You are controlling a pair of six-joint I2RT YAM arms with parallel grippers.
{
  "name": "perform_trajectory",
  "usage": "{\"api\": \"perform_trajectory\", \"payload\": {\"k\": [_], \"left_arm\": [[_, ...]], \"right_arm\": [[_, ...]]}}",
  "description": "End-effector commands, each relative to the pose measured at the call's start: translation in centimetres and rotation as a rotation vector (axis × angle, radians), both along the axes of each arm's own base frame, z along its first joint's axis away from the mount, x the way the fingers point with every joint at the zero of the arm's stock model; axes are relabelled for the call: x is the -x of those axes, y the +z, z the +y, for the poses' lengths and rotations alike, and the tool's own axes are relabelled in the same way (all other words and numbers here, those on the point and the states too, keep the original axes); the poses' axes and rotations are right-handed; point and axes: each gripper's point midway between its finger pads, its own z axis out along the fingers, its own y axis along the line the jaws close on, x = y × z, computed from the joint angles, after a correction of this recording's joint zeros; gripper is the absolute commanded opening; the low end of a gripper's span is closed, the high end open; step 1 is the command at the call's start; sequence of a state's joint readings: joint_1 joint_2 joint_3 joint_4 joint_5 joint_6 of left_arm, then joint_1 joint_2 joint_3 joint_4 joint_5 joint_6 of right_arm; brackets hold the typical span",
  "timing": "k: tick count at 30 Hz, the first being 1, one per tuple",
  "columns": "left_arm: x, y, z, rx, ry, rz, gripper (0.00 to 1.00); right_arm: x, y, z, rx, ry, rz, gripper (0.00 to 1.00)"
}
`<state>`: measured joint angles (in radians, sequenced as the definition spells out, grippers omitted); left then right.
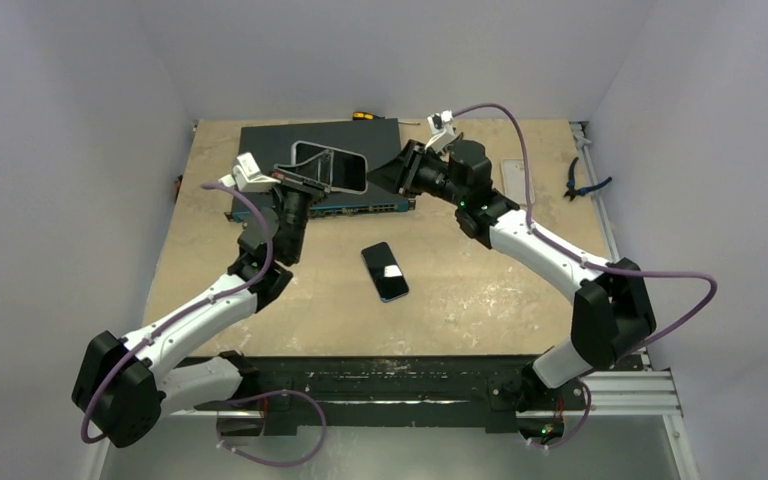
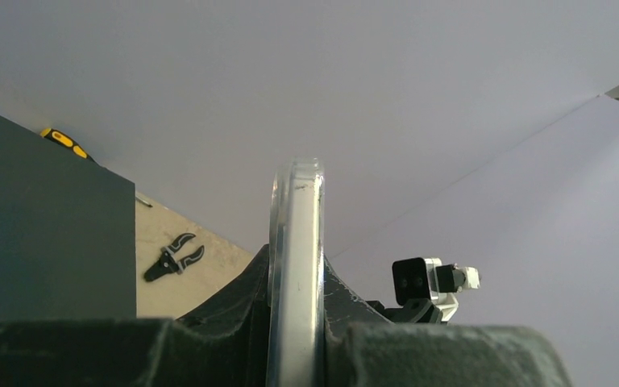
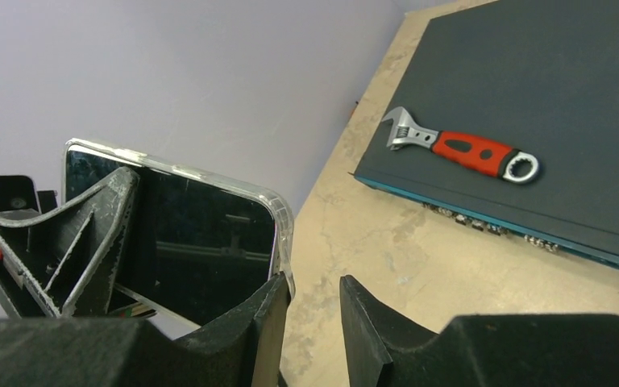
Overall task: Take the phone out of the phone case
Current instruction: Remove the phone case from the phone.
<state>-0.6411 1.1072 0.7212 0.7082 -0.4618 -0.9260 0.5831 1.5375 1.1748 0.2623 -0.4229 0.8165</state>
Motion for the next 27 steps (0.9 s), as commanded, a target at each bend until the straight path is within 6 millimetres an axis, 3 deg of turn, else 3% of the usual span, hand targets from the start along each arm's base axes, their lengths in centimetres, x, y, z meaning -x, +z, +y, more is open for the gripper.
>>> {"api": "perform_trajectory", "payload": {"k": [1, 8, 17, 23, 27], "left_arm": [[10.1, 14.0, -3.8, 0.427, -0.524, -0.402, 0.00], [9.4, 12.1, -4.5, 0.430, -0.538, -0.358, 0.00], [8.3, 9.7, -5.2, 0.441, -0.565, -0.293, 0.00], [8.0, 9.1, -5.5, 0.446, -0.594, -0.289, 0.00], [8.4, 10.0, -5.9, 0.413, -0.612, -0.313, 0.00]], "right_arm": [[12.5, -3.2, 5.6, -0.054, 0.545, 0.197, 0.38], [14.9, 0.4, 5.7, -0.180, 0.667, 0.147, 0.38], [17.0, 2.1, 4.6, -0.231, 0.749, 0.134, 0.39], [17.3, 1.6, 4.2, -0.198, 0.734, 0.156, 0.38], [14.3, -1.8, 4.2, 0.021, 0.550, 0.164, 0.35]]}}
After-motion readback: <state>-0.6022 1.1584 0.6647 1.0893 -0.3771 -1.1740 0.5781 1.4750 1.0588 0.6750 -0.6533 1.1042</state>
